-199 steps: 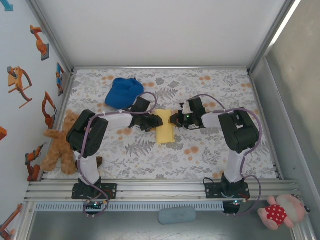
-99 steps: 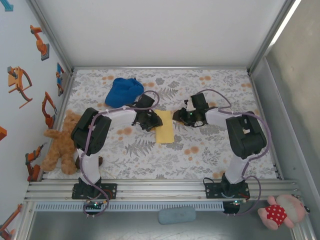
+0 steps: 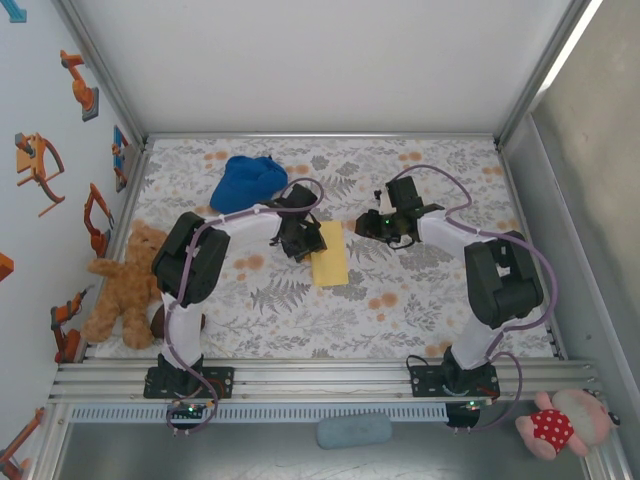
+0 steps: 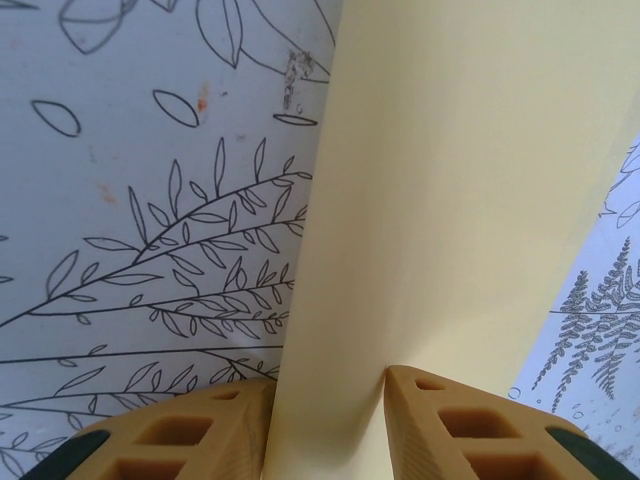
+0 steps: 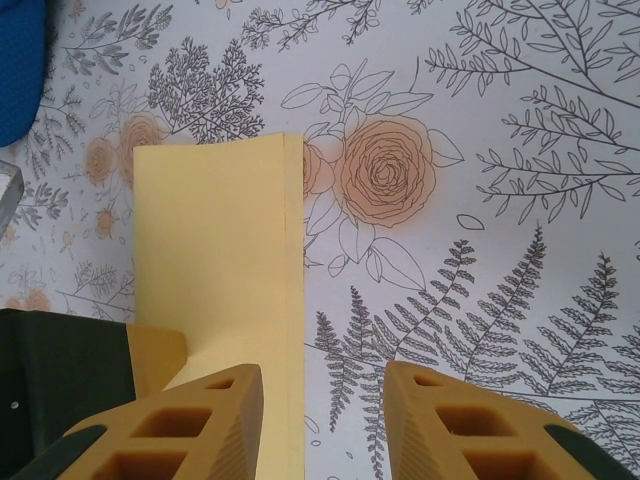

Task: Fold a paper plane with a square sheet of paper (pick it up from the middle)
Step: First fold in half a square sheet of paper at the center of the table, then hold the square sheet of paper at the center of the table.

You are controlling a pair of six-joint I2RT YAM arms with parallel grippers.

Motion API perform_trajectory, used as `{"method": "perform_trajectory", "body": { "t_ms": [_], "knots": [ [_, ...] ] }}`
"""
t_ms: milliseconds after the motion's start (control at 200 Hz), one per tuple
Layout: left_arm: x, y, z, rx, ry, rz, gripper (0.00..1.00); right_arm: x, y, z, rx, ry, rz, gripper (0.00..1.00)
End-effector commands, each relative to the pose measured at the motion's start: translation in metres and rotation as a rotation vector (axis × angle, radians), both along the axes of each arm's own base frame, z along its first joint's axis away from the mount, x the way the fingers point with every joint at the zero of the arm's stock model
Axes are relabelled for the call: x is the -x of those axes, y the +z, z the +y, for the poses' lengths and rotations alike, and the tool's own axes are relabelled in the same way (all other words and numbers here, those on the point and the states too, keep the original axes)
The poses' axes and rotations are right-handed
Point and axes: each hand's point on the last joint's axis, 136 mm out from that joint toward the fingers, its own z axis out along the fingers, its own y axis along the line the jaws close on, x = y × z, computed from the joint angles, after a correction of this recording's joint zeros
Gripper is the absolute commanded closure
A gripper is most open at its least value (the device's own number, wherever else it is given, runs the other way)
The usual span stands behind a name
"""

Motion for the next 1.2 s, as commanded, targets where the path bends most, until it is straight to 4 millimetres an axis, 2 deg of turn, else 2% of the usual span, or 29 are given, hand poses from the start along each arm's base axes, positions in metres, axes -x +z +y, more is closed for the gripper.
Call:
{"method": "perform_trajectory", "body": {
  "t_ms": [0,250,501,1197],
  "knots": [
    [0.052,-0.1,0.04,-0.249,-0.039,0.192,0.62,0.001,-0.001,-0.002,0.001,0.018,-0.019,0.65],
    [0.057,-0.104,0.044,-0.3,-0.147,0.212,0.61,-0.002,-0.012,-0.001,-0.008,0.014,0.001,0.66],
    [0.056,-0.11,0.043,-0.327,-0.136,0.238,0.6,0.0,-0.024,0.002,-0.014,0.035,0.032,0.65],
    [0.059,-0.119,0.044,-0.339,-0.15,0.272,0.57,0.005,-0.023,0.02,-0.113,0.098,0.056,0.67]
  ]
}}
